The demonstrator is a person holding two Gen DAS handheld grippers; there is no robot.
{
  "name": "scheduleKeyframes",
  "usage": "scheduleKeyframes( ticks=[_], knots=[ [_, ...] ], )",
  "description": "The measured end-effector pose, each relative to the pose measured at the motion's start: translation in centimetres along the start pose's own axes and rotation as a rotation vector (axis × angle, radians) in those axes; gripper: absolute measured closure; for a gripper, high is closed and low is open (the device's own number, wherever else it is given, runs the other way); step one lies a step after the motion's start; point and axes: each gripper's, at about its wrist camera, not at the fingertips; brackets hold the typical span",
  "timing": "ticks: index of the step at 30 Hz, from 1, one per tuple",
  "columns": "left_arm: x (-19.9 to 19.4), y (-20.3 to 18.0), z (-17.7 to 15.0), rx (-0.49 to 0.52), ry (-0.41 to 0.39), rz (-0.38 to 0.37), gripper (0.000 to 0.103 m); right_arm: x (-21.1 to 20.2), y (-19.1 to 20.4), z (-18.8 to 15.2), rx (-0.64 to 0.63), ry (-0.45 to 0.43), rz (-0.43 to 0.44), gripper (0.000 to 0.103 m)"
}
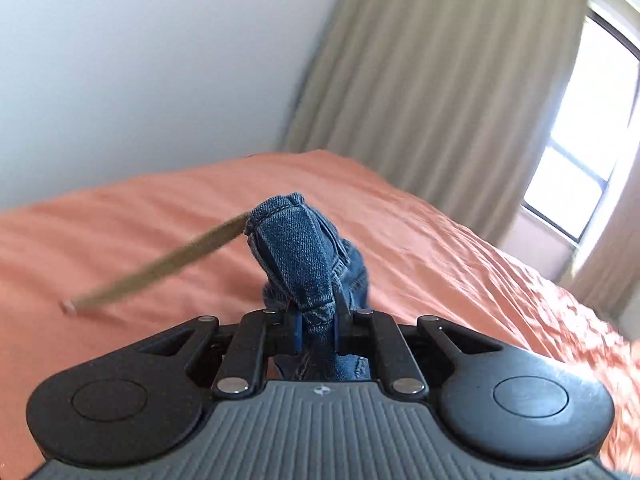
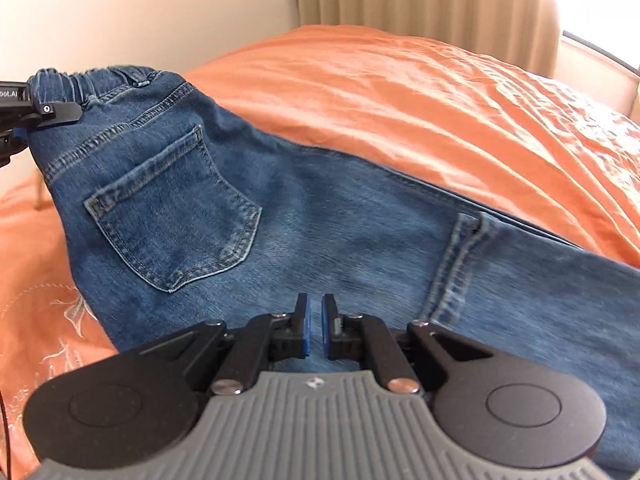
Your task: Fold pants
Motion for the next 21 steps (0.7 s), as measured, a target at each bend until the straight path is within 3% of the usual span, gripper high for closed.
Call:
scheduleKeyframes(
  ticks=[6,12,15,18,20,21],
  knots=[
    [-0.6,-9.2,-2.4,0.263,0.113,-0.115,0.09,-3.4,-4.4,-1.3,0.047,0.005,-0.051,0.102],
    [1.4,-15.8,-8.9,0.51,0.339,-0.223,0.089,-4.5,-8.9,-3.8,0.157,0.058,-0.088,0.099],
    [2.2,-16.7,-12.0,0.559,0.461,-0.24,0.089,-4.7,-9.9,-4.8,0.162,0.071,-0.093,0.099],
    [2.2,-15.9,-13.0,0.55,0.546,-0.25,0.084,-4.4,-10.7,-5.5,0.171,0.084,-0.085,0.097],
    [2.8,-15.5,-12.6,0.503,0.611,-0.282,0.078,-4.2,-11.0,-6.1,0.177,0.096,-0.074,0.097],
    [3.0,-15.3,-12.3,0.476,0.632,-0.308,0.071,-4.2,-11.2,-6.3,0.182,0.099,-0.069,0.097]
  ],
)
Point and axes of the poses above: each gripper's, at about its wrist camera, not at the fingertips, and x roughly the way its jaws point, y to its left, z to its top, and after that the axes turned 7 degrees about -z, right-handed
